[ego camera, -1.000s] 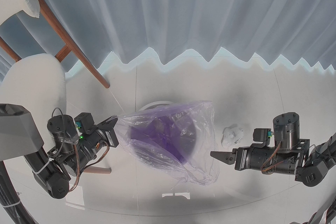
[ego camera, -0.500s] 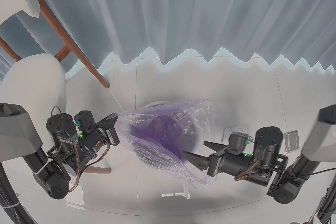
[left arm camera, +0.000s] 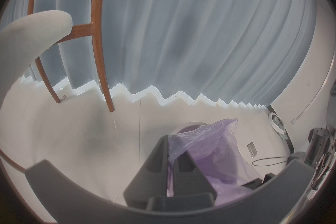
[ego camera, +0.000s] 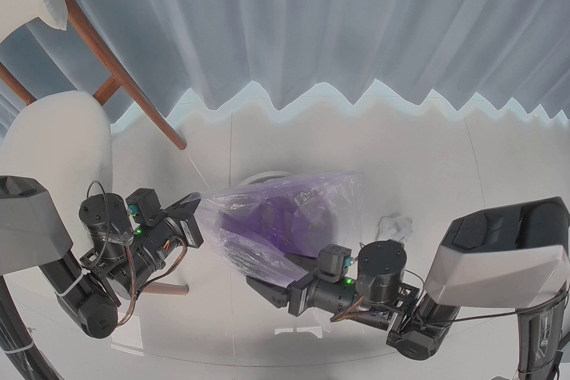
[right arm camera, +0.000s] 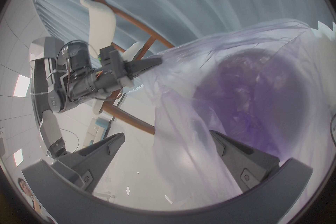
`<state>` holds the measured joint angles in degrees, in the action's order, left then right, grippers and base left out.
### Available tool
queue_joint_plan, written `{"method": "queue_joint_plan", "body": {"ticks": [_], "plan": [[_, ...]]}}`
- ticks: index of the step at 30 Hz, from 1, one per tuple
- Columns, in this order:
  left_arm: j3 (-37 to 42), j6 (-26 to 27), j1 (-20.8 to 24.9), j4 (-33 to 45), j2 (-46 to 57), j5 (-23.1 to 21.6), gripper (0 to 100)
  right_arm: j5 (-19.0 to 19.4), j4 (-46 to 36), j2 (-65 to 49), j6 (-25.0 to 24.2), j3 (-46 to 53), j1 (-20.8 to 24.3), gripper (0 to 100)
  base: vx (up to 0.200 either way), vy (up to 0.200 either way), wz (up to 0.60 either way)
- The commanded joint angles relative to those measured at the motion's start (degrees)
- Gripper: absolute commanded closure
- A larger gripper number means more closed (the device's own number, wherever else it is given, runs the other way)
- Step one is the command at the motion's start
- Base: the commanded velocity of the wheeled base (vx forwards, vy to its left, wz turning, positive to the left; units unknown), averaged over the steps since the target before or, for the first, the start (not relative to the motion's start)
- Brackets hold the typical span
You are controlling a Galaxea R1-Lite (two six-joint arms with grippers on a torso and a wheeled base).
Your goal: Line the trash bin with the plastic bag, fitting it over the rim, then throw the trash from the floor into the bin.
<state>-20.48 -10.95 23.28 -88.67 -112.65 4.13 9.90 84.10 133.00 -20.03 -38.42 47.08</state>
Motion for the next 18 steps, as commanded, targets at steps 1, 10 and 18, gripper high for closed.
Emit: {"method": "queue_joint_plan", "body": {"ticks": [1,10,18], "plan": [[-0.35,-0.04,-0.34,-0.01,-0.64,0.09,100,0.03,-0.26,2.00,-0.01,-0.95,4.51,0,0.000,0.000,0.00],[-1.32,-0.04,-0.52,-0.01,-2.13,2.28,100,0.03,-1.40,9.38,0.08,-7.28,7.32,0,0.000,0.000,0.00],[-0.61,1.02,-1.93,0.08,-4.15,3.51,100,-0.14,-13.61,10.44,-0.19,-18.44,7.50,0,0.000,0.000,0.00]]}}
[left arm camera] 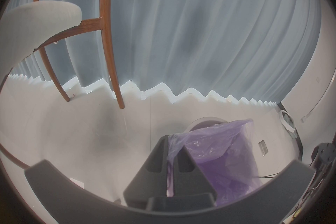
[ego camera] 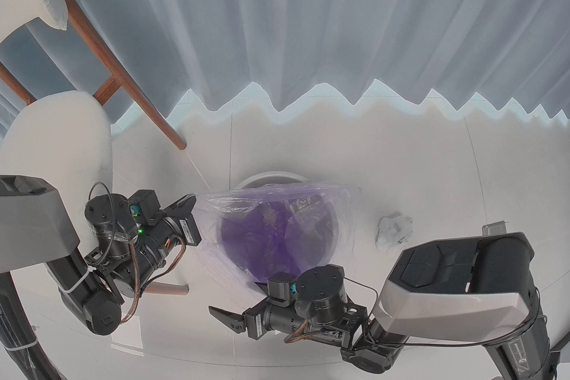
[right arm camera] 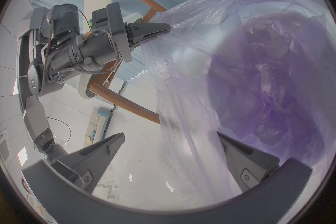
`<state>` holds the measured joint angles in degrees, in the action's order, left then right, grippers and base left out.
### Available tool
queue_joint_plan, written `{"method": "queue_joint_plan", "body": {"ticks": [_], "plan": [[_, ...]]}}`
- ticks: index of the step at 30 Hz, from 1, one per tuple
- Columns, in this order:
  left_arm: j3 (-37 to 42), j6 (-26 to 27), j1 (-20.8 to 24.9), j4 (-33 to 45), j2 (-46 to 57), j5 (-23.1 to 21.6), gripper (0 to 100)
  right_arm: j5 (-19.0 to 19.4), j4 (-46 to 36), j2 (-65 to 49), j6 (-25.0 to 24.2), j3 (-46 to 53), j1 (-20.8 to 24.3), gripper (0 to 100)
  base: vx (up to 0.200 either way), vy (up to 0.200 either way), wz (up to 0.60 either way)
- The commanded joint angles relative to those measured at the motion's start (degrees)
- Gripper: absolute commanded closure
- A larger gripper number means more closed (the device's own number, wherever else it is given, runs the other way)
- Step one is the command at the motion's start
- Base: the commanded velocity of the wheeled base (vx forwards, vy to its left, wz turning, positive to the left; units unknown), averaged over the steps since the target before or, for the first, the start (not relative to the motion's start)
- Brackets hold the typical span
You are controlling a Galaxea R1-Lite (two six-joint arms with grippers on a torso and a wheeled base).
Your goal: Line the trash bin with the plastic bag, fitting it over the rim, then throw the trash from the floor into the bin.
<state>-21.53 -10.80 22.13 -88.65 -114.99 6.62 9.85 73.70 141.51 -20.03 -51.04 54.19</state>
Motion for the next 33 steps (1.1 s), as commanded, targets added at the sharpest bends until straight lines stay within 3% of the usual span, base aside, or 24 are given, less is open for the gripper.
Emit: {"method": "queue_joint_plan", "body": {"ticks": [1,11,22,33], "plan": [[0.43,1.13,-0.77,-0.03,-1.90,1.64,100,-0.09,-4.09,2.02,-0.19,-6.88,0.48,0,0.000,0.000,0.00],[0.61,1.40,-0.07,-0.03,-1.90,2.17,100,-0.97,-6.82,3.77,-0.19,-9.69,0.92,0,0.000,0.000,0.00],[0.08,1.22,0.46,-0.12,-1.99,5.42,100,-10.90,-5.06,-11.08,-3.96,1.56,-0.93,0,0.000,0.000,0.00],[0.43,0.78,0.64,-0.12,-1.55,6.48,100,-10.90,5.22,-12.84,-7.66,10.17,-2.60,0,0.000,0.000,0.00]]}}
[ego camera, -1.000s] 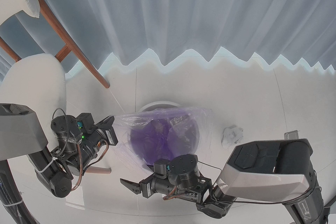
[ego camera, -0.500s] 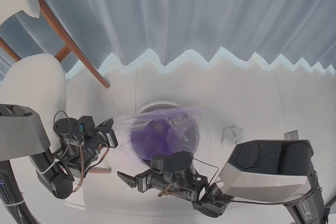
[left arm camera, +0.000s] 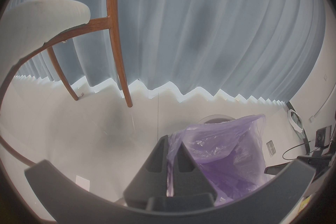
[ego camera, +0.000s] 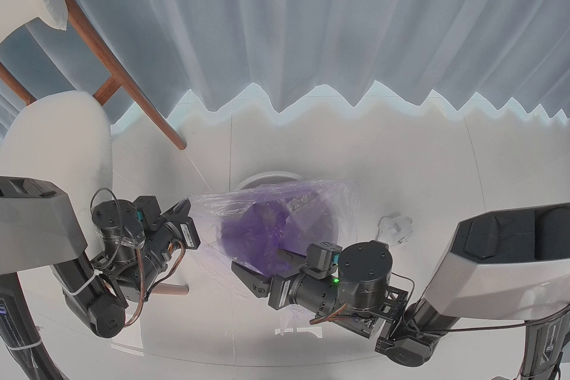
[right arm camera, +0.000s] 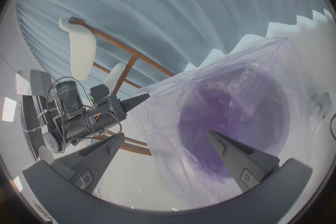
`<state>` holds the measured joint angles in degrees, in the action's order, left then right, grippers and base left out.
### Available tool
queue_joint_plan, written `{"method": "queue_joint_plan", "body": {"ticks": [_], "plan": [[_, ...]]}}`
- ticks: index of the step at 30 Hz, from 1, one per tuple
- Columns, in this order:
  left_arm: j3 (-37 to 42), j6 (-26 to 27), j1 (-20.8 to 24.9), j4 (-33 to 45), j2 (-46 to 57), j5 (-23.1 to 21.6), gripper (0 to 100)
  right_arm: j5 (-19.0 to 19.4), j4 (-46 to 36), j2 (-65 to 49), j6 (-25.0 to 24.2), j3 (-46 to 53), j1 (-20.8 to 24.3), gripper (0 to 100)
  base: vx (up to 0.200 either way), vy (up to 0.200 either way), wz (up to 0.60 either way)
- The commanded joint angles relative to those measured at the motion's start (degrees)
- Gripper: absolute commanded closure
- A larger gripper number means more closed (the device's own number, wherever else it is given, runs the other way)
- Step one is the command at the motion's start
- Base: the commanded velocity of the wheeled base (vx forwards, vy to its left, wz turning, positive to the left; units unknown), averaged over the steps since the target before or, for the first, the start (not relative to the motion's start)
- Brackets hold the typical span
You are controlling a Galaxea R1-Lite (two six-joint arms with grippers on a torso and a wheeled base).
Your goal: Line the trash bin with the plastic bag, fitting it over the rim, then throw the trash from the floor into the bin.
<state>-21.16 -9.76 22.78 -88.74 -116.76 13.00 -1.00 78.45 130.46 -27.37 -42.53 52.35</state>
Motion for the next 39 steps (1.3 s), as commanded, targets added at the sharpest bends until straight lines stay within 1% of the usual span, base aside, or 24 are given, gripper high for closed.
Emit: {"method": "queue_joint_plan", "body": {"ticks": [1,3,5,6,9,11,14,17,21,22,30,39], "plan": [[-0.02,-0.34,-0.11,-0.03,0.39,0.01,100,-0.06,0.57,-1.97,-0.41,1.75,-1.02,0,0.000,0.000,0.00],[-0.19,-0.34,-0.37,-0.03,1.54,0.10,100,-0.14,0.92,-3.02,-0.93,2.10,-1.46,0,0.000,0.000,0.00],[0.07,-0.25,0.07,0.05,7.07,0.10,100,0.21,3.82,-5.75,-3.75,5.36,-3.30,0,0.000,0.000,0.00],[0.16,-0.25,0.16,0.05,7.25,0.19,100,0.21,3.99,-5.83,-3.92,5.62,-3.39,0,0.000,0.000,0.00],[0.51,-0.17,1.83,0.32,10.50,0.45,100,2.14,9.09,-6.98,-5.77,9.13,-6.03,0,0.000,0.000,0.00],[0.68,-0.08,2.26,0.32,10.68,1.95,100,3.28,11.55,-7.15,-5.85,10.63,-7.52,0,0.000,0.000,0.00],[3.06,-0.08,2.70,0.05,9.97,2.83,100,3.90,11.38,-8.91,-6.82,12.03,-8.58,0,0.000,0.000,0.00],[5.17,-0.08,2.97,-0.03,7.43,2.91,100,5.39,11.47,-8.91,-7.17,13.53,-8.23,0,0.000,0.000,0.00],[5.25,0.18,2.53,-0.03,4.35,2.83,100,5.48,11.47,-8.21,-7.44,14.41,-7.70,0,0.000,0.000,0.00],[5.08,0.18,2.35,-0.03,3.56,2.74,0,5.57,11.47,-7.94,-7.44,14.32,-7.70,0,0.000,0.000,0.00],[4.90,-0.17,3.41,-0.03,4.44,3.00,0,5.48,11.47,-6.98,-7.61,15.37,-7.87,0,0.000,0.000,0.00],[5.52,0.98,5.60,-0.03,13.67,2.03,0,5.48,11.55,-4.78,-7.70,14.94,-8.66,0,0.000,0.000,0.00]]}}
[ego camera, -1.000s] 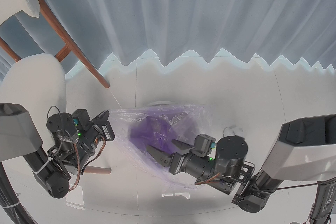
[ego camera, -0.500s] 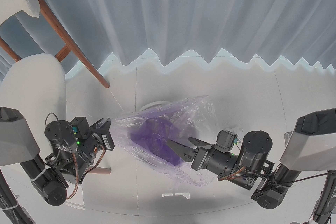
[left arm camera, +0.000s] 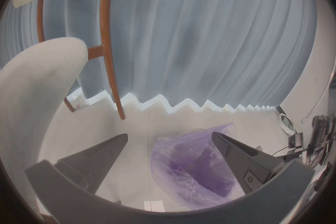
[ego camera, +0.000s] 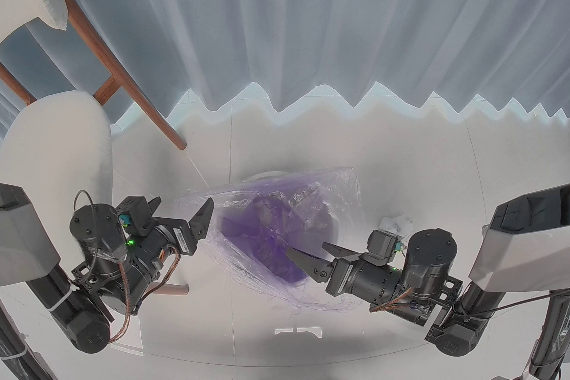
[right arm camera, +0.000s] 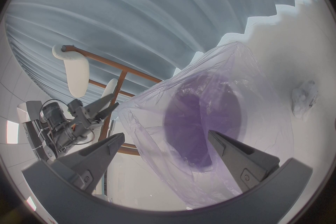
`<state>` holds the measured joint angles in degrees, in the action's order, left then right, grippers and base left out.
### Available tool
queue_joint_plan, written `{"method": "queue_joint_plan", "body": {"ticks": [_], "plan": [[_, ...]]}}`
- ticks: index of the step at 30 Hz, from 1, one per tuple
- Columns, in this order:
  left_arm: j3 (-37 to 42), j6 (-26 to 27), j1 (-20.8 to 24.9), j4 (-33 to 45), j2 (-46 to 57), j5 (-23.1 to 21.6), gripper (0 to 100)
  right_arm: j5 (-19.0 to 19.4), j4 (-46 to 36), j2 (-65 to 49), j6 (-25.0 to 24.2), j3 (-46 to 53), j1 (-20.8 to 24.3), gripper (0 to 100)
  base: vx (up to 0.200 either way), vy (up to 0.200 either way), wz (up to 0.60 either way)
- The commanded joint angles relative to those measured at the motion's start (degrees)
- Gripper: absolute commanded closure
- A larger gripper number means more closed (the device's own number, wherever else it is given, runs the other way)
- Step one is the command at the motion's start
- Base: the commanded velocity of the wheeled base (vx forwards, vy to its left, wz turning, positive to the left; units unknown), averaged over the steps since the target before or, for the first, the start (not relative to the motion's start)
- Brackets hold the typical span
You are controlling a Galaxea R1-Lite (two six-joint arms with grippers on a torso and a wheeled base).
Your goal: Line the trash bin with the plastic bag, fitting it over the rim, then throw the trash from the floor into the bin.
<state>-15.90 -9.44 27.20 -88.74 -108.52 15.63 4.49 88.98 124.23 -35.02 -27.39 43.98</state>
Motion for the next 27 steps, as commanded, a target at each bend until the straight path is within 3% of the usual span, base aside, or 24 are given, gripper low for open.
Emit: {"method": "queue_joint_plan", "body": {"ticks": [1,5,10,15,17,23,27], "plan": [[0.43,0.91,1.19,-0.03,6.30,-0.95,0,0.00,1.02,1.45,-0.04,-0.12,-0.30,0,0.000,0.000,0.00],[2.19,3.11,1.28,-0.03,10.79,-3.94,0,0.00,1.02,1.36,-0.04,-0.03,-0.30,0,0.000,0.000,0.00],[2.27,5.30,2.33,0.05,16.24,-17.65,0,0.00,1.02,0.92,0.04,-0.12,-0.30,0,0.000,0.000,0.00],[2.19,5.04,5.06,0.05,17.82,-25.82,0,-0.09,1.02,-0.04,0.04,0.23,-0.30,0,0.000,0.000,0.00],[2.36,4.34,5.85,0.05,18.08,-27.14,0,-0.18,1.02,-0.31,0.04,0.23,-0.21,0,0.000,0.000,0.00],[2.63,-7.79,13.58,-0.03,18.08,-29.16,0,-0.18,1.02,-1.98,0.13,0.23,-1.27,0,0.000,0.000,0.00],[0.25,-13.50,14.73,0.05,16.15,-28.99,0,0.17,1.02,-3.03,0.04,-0.29,-3.91,0,0.000,0.000,0.00]]}}
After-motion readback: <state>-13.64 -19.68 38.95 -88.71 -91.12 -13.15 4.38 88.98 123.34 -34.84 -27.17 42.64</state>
